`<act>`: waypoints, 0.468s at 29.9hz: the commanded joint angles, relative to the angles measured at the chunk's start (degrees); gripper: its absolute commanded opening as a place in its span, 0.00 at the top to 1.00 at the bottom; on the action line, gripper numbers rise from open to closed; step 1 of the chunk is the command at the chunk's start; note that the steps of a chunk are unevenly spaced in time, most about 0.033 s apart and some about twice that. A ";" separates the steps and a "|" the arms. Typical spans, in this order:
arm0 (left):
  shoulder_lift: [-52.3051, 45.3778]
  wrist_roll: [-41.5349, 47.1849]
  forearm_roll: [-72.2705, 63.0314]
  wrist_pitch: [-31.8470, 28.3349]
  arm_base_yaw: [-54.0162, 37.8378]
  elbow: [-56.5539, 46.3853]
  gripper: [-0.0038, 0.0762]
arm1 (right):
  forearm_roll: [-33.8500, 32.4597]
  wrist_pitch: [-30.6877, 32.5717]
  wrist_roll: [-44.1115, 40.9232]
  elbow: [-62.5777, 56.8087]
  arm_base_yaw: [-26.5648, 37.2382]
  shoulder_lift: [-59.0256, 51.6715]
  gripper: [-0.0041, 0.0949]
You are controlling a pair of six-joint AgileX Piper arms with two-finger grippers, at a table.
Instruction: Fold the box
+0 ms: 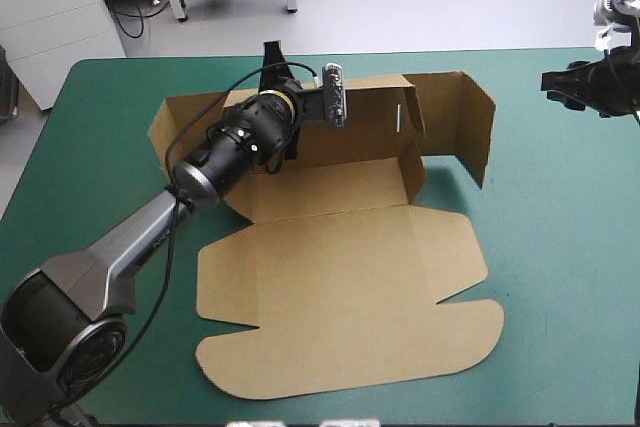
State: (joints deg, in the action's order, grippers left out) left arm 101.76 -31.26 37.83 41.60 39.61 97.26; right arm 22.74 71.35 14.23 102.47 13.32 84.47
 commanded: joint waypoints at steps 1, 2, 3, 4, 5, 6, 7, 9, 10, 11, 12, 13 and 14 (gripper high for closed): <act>-4.24 12.68 12.01 -6.87 3.03 -1.88 0.99 | 1.92 -1.69 0.72 1.92 0.36 -0.13 0.52; -4.29 15.65 14.34 -7.58 3.45 -2.74 0.99 | 2.43 -1.69 0.72 1.92 0.36 0.45 0.52; -4.29 17.21 15.84 -7.59 3.77 -3.11 0.99 | 3.09 -1.79 1.27 1.92 0.36 0.92 0.52; -4.29 17.60 15.95 -6.89 4.02 -3.11 0.99 | 3.20 -1.95 1.69 2.04 0.36 1.18 0.52; -4.29 17.60 15.24 -6.75 4.27 -3.11 0.99 | 3.20 -2.58 1.80 2.05 0.36 1.47 0.52; -4.29 17.60 14.30 -6.70 4.55 -3.11 0.99 | 3.20 -3.47 1.80 2.05 0.36 1.77 0.52; -4.29 17.60 13.39 -6.50 5.13 -3.11 0.99 | 3.10 -4.22 1.80 2.36 0.36 2.09 0.52; -4.29 17.60 12.90 -6.47 6.12 -3.11 0.99 | 3.11 -4.42 1.80 3.90 0.36 3.19 0.52; -4.18 17.60 12.90 -6.47 6.45 -3.11 0.99 | 3.11 -3.73 1.80 5.16 0.36 4.05 0.52; -4.18 17.60 12.78 -6.47 6.76 -3.11 0.99 | 3.11 -3.10 1.80 6.70 0.22 5.19 0.52; -4.18 17.60 12.65 -6.58 6.92 -3.11 0.99 | 3.35 -2.10 1.70 8.34 0.22 6.40 0.52; -4.10 17.60 12.55 -6.58 6.92 -3.11 0.99 | 3.31 -1.39 1.42 10.02 0.22 7.64 0.52; -4.10 17.60 12.55 -6.58 6.92 -3.11 0.99 | 3.31 -1.06 1.00 11.35 0.22 8.59 0.52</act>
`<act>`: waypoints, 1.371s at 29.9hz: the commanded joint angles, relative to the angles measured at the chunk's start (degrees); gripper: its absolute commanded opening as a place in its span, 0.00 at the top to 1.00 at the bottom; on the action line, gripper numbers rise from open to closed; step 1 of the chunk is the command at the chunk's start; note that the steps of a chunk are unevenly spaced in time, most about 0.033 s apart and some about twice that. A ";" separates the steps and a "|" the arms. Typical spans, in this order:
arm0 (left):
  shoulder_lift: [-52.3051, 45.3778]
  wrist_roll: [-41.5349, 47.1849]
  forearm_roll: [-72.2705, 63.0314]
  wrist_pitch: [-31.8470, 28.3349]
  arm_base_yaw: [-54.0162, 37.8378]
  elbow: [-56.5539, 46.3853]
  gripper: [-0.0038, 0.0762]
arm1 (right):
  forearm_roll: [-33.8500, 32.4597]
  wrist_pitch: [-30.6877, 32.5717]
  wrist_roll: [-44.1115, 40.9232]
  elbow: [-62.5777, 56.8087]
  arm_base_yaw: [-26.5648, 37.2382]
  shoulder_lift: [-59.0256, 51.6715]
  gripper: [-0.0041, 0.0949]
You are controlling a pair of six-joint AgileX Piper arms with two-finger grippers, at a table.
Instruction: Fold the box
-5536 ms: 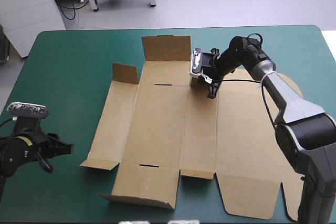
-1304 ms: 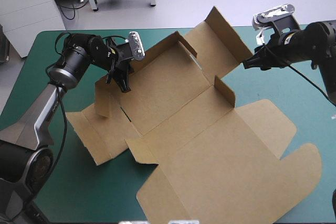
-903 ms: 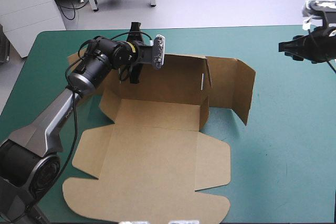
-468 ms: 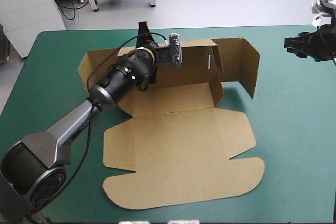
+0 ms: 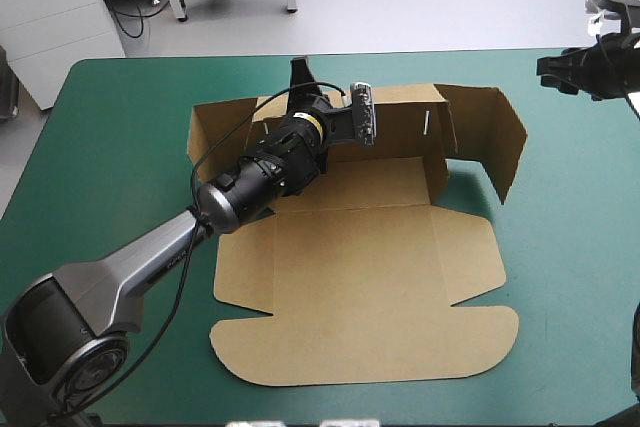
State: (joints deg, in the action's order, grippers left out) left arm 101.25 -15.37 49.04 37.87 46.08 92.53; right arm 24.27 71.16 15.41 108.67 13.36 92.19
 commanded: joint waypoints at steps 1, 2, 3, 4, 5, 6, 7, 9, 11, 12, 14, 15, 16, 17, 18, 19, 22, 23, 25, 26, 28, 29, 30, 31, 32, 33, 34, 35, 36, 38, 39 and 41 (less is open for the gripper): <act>-3.59 1.71 1.34 -2.72 0.44 1.61 0.99 | 1.79 -0.73 -0.46 6.68 0.18 1.97 0.52; -3.59 1.71 1.34 -2.72 0.44 1.61 0.99 | 1.79 -0.87 -0.46 8.01 0.18 2.97 0.52; -3.59 1.71 1.34 -2.90 0.44 1.61 0.99 | 1.79 -1.09 -0.56 8.92 0.18 3.77 0.52; -3.59 1.71 1.34 -2.96 0.44 1.52 0.99 | 1.87 -1.19 -0.68 10.19 -0.03 4.85 0.52; -3.54 1.71 1.97 -3.62 0.44 1.13 0.99 | 1.74 -1.19 -0.68 10.92 -0.41 5.59 0.52; -3.54 1.99 2.91 -4.35 0.44 0.44 0.99 | 1.74 -1.19 -0.68 11.69 -0.54 6.28 0.52; -3.54 3.17 5.11 -5.35 0.44 -0.45 0.99 | 1.50 -1.08 -0.68 12.26 -0.99 7.21 0.52; -3.54 6.84 8.40 -6.89 0.55 -2.38 0.99 | 1.00 -1.19 -0.68 12.80 -2.27 8.95 0.52; -3.54 9.76 10.42 -7.67 0.55 -4.09 0.99 | 0.89 -1.78 -0.68 12.80 -3.52 10.52 0.52; -3.45 9.73 10.42 -7.76 0.55 -4.67 0.99 | 0.77 -2.22 -0.68 12.80 -4.08 11.13 0.52; -3.04 9.81 11.83 -7.65 0.90 -6.09 0.99 | 0.47 -3.53 -0.68 12.80 -5.29 12.77 0.52; -2.82 10.53 13.82 -7.65 0.94 -6.83 0.99 | 0.29 -4.29 -0.68 12.80 -5.78 13.35 0.52; -2.70 12.85 16.60 -7.65 1.32 -7.41 0.99 | 0.02 -5.11 -0.68 12.80 -6.27 14.14 0.52; -2.53 14.90 19.08 -7.65 1.56 -7.98 0.99 | -0.15 -5.56 -0.83 12.80 -6.64 14.53 0.52; -2.55 17.39 21.26 -7.79 1.67 -8.30 0.99 | -0.22 -6.06 -0.95 12.80 -7.01 15.03 0.52; -2.50 19.21 22.37 -7.93 1.70 -8.27 0.99 | -0.48 -6.52 -0.95 12.80 -7.23 15.44 0.52; -2.40 19.92 22.61 -7.94 2.04 -8.27 0.99 | -0.58 -7.36 -0.95 12.80 -7.80 16.62 0.52; -2.13 19.92 22.73 -7.52 2.04 -8.27 0.99 | -0.47 -7.64 -0.95 12.80 -7.89 17.13 0.52; -1.88 19.92 22.90 -6.88 2.04 -8.27 0.99 | 0.10 -7.92 -1.05 12.80 -7.89 18.15 0.52; -1.74 19.92 22.90 -6.88 2.13 -8.27 0.99 | 0.10 -8.03 -1.05 12.80 -7.89 18.54 0.52; -1.66 19.92 23.24 -7.11 2.13 -8.27 0.99 | -0.01 -8.39 -1.05 12.80 -7.89 19.11 0.52; -1.51 20.14 23.51 -7.11 2.25 -8.27 0.99 | -0.12 -8.39 -1.05 12.80 -7.89 19.23 0.52; -1.52 20.41 23.85 -7.11 2.39 -8.27 0.99 | -0.23 -8.39 -1.05 12.80 -7.89 19.36 0.52; -1.52 21.06 24.39 -7.11 2.62 -8.27 0.99 | -0.23 -8.48 -0.93 12.80 -7.89 19.46 0.52; -1.40 22.38 25.58 -6.99 2.62 -8.27 0.99 | -0.23 -8.51 -0.93 12.80 -7.89 19.60 0.52; -1.40 22.58 26.02 -6.98 2.65 -8.27 0.99 | -0.23 -8.61 -0.70 12.80 -7.89 19.69 0.52; -1.40 23.54 26.73 -6.98 2.65 -8.27 0.99 | -0.12 -8.61 -0.53 12.80 -7.89 19.86 0.52; -1.40 24.80 27.61 -6.98 2.65 -8.27 0.99 | -0.12 -8.50 -0.53 12.80 -7.89 20.22 0.52; -1.40 25.05 28.12 -6.98 2.65 -8.27 0.99 | -0.12 -8.29 -0.53 12.80 -7.89 20.36 0.52; -1.40 25.05 28.12 -7.22 2.65 -8.27 0.99 | -0.12 -7.49 -0.29 12.80 -7.89 20.77 0.52; -1.40 25.05 28.12 -7.22 2.65 -8.27 0.99 | -0.12 -6.93 -0.04 12.80 -7.89 20.88 0.52; -1.40 25.05 28.12 -7.27 2.65 -8.27 0.99 | -0.12 -5.94 0.19 12.80 -7.89 21.05 0.52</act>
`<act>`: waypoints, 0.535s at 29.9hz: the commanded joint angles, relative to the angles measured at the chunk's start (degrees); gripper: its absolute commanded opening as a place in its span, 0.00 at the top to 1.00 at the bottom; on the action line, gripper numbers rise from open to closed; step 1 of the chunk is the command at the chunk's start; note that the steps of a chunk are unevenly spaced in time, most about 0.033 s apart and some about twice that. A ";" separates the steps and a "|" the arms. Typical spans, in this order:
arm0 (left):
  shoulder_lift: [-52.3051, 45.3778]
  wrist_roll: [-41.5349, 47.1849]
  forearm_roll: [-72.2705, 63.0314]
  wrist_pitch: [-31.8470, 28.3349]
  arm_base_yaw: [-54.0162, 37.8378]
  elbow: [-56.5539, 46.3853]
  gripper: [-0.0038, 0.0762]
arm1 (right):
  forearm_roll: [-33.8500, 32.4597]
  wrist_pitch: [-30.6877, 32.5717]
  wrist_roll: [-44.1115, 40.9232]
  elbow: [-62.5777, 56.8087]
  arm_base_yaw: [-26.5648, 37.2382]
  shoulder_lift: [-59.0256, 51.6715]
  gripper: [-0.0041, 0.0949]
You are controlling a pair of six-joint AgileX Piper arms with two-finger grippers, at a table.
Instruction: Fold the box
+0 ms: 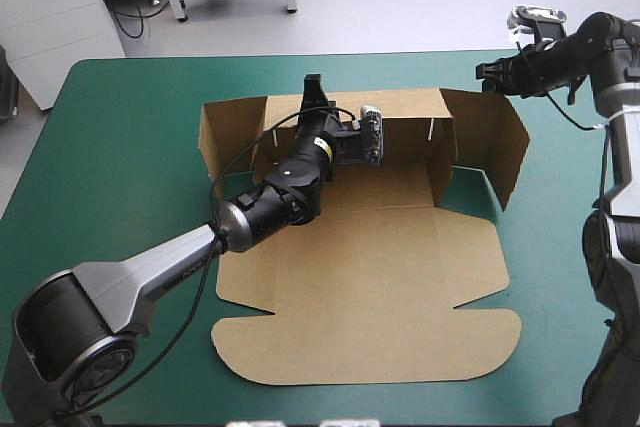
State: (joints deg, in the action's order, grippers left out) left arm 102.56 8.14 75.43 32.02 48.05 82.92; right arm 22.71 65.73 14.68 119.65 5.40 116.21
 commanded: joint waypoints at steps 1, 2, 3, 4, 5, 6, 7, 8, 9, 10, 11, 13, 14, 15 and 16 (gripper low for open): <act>-2.71 1.54 1.73 -1.42 0.68 1.34 0.99 | 1.43 -0.12 1.09 1.82 0.07 -2.84 0.52; -2.71 1.54 1.73 -1.42 0.68 1.34 0.99 | 1.43 0.32 1.36 1.82 0.07 -2.84 0.52; -2.71 1.54 1.73 -1.42 0.68 1.34 0.99 | 1.71 1.03 1.61 1.82 0.07 -2.73 0.52; -2.71 1.54 1.73 -1.42 0.68 1.34 0.99 | 2.14 1.72 2.29 1.82 0.07 -2.73 0.52; -2.71 1.54 1.73 -1.42 0.68 1.34 0.99 | 2.72 2.65 2.80 1.82 0.07 -2.73 0.51; -2.71 1.54 1.73 -1.42 0.68 1.34 0.99 | 3.12 3.63 3.03 1.82 0.07 -2.73 0.50; -2.71 1.54 1.73 -1.42 0.68 1.34 0.99 | 3.13 4.48 3.02 1.82 0.07 -2.73 0.50; -2.71 1.54 1.73 -1.42 0.68 1.34 0.99 | 3.13 5.33 3.04 1.71 0.07 -2.73 0.50; -2.71 1.54 1.73 -1.42 0.68 1.34 0.99 | 3.13 5.68 3.04 1.71 0.07 -2.73 0.50; -2.71 1.54 1.73 -1.42 0.68 1.34 0.99 | 3.21 5.68 3.04 1.45 0.07 -2.88 0.50; -2.71 1.54 1.73 -1.42 0.68 1.34 0.99 | 3.69 5.68 3.04 0.96 0.07 -3.36 0.50; -2.71 1.54 1.73 -1.42 0.68 1.34 0.99 | 4.59 5.68 3.29 -0.16 0.07 -4.20 0.50; -2.71 1.54 1.73 -1.42 0.68 1.34 0.99 | 5.15 5.68 3.61 -1.20 0.07 -4.90 0.50; -2.71 1.54 1.73 -1.42 0.68 1.34 0.99 | 5.58 5.68 4.33 -2.08 0.07 -5.18 0.50; -2.71 1.54 1.73 -1.42 0.68 1.34 0.99 | 6.12 5.68 5.15 -3.30 0.07 -5.79 0.50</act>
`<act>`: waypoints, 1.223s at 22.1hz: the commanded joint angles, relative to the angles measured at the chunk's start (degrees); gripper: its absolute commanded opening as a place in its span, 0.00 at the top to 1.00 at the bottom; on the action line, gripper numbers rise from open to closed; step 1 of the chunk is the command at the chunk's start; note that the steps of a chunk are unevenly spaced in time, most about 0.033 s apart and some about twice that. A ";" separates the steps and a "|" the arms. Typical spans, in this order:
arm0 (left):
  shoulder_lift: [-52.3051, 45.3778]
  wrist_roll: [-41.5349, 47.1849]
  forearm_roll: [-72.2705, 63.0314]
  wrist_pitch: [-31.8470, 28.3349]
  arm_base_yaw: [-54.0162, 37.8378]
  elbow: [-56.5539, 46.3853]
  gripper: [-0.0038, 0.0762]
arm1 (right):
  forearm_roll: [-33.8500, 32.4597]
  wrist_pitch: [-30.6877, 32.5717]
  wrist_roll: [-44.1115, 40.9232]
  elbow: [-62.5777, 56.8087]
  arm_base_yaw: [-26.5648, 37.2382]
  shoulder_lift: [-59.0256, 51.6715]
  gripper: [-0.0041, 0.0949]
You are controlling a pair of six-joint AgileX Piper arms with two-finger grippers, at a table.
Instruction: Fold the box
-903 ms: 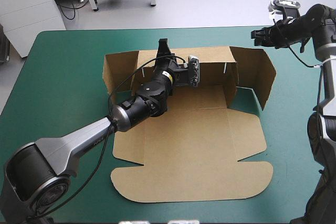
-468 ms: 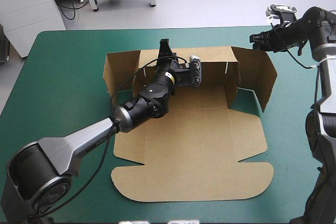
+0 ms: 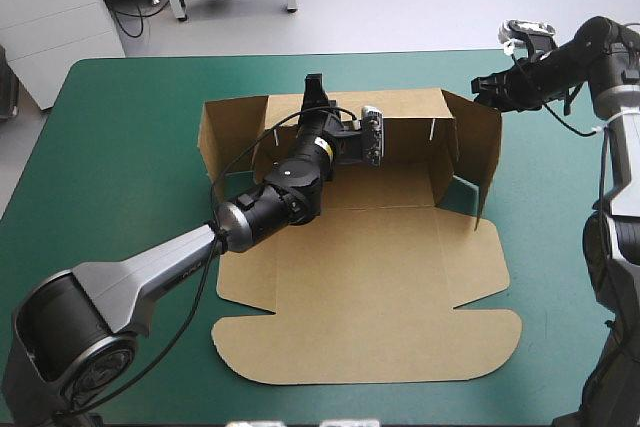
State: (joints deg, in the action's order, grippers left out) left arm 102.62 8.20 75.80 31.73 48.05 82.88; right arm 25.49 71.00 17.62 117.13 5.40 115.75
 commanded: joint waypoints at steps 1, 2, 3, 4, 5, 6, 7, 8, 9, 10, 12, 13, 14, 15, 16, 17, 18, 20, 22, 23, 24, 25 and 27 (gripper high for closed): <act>-2.77 1.47 1.37 -1.13 0.68 1.38 0.99 | 3.36 0.41 2.34 -1.97 0.07 -5.73 0.50; -2.77 1.47 1.37 -1.13 0.68 1.38 0.99 | 3.26 0.41 2.78 -3.40 0.07 -6.32 0.50; -2.77 1.47 1.37 -1.13 0.68 1.38 0.99 | 3.39 0.41 3.50 -4.90 0.07 -6.95 0.50; -2.77 1.47 1.37 -1.13 0.68 1.38 0.99 | 3.54 0.41 4.16 -6.32 0.07 -7.71 0.50; -2.77 1.47 1.37 -1.13 0.68 1.38 0.99 | 5.25 -0.33 5.94 -9.30 0.07 -9.45 0.50; -2.77 1.47 1.37 -1.13 0.68 1.38 0.99 | 6.32 -0.85 6.95 -10.42 0.07 -10.23 0.50; -2.77 1.47 1.37 -1.13 0.68 1.38 0.99 | 8.43 -2.70 9.03 -13.44 0.07 -12.28 0.50; -2.77 1.47 1.37 -1.13 0.68 1.38 0.99 | 9.18 -3.56 10.29 -14.68 0.07 -13.15 0.50; -2.77 1.47 1.37 -1.13 0.68 1.38 0.99 | 11.22 -5.48 13.23 -17.88 0.07 -15.13 0.50; -2.77 1.47 1.37 -1.13 0.68 1.38 0.99 | 11.63 -6.24 14.03 -19.43 0.07 -16.05 0.50; -2.77 1.47 1.37 -1.13 0.68 1.38 0.99 | 12.80 -7.55 17.59 -24.12 0.07 -18.53 0.50; -2.77 1.47 1.37 -1.13 0.68 1.38 0.99 | 13.84 -8.87 20.42 -27.86 0.07 -20.52 0.50; -2.77 1.47 1.37 -1.13 0.68 1.38 0.99 | 14.80 -10.32 22.92 -30.94 0.07 -22.14 0.50; -2.77 1.47 1.37 -1.13 0.68 1.38 0.99 | 15.89 -11.83 25.72 -33.31 0.07 -23.33 0.50; -2.77 1.47 1.37 -1.13 0.68 1.38 0.99 | 17.59 -13.41 29.91 -36.18 0.07 -24.66 0.50; -2.77 1.47 1.37 -1.13 0.68 1.38 0.99 | 18.89 -14.59 32.63 -38.54 0.07 -25.52 0.50; -2.77 1.47 1.49 -1.13 0.68 1.38 0.99 | 20.20 -15.48 36.17 -40.66 0.07 -26.43 0.50; -2.77 1.47 2.08 -1.13 0.68 1.38 0.99 | 23.83 -16.68 42.85 -44.34 0.07 -27.25 0.50; -2.77 1.47 2.70 -1.13 0.68 1.38 0.99 | 25.85 -17.03 48.15 -46.25 0.07 -27.11 0.50; -2.77 1.47 2.70 -1.13 0.68 1.38 0.99 | 26.27 -17.18 49.57 -46.60 0.07 -27.11 0.50; -2.77 1.47 2.70 -1.13 0.68 1.38 0.99 | 26.27 -17.29 50.17 -47.03 0.07 -26.83 0.50; -2.77 1.47 2.70 -1.13 0.68 1.38 0.99 | 26.27 -17.60 50.42 -47.05 0.07 -26.76 0.50; -2.77 1.47 2.59 -1.13 0.68 1.38 0.99 | 26.84 -17.85 50.41 -47.05 0.07 -26.33 0.50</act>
State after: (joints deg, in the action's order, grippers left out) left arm 102.68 8.44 76.31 31.56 48.05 82.88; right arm 48.44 54.13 66.30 68.95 5.40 91.22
